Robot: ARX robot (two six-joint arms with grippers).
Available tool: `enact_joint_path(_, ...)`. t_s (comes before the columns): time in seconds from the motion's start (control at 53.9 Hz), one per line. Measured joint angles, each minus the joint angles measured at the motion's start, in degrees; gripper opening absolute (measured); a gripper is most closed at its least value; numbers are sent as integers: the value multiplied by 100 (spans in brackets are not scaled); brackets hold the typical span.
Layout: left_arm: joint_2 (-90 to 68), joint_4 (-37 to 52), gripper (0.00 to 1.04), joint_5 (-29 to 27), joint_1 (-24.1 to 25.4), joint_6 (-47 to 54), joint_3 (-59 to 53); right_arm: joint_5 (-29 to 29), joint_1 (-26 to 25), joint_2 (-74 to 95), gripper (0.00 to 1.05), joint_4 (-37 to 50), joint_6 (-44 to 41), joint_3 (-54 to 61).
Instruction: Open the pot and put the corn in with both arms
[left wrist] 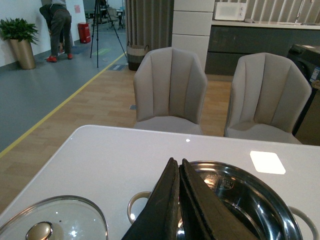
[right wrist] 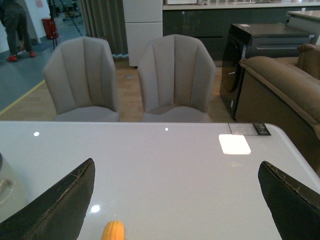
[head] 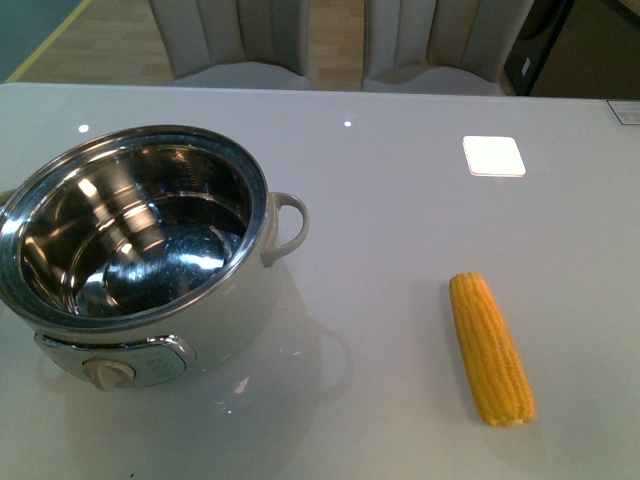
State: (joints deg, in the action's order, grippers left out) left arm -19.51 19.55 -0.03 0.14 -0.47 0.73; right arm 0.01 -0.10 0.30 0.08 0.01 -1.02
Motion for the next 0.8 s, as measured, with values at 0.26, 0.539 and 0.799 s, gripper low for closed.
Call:
enact_joint_path(0.26,592,-592,3,0,0,0,0,0,0,0,96,0,0,0)
enact_joint_path(0.539,1502,-1700,3,0,0,0,2,0,0,-2,96,0,-2,0)
enact_joint_path(0.799,1910,-1947,3,2,0,0,2,0,0,0,96,0,0,0)
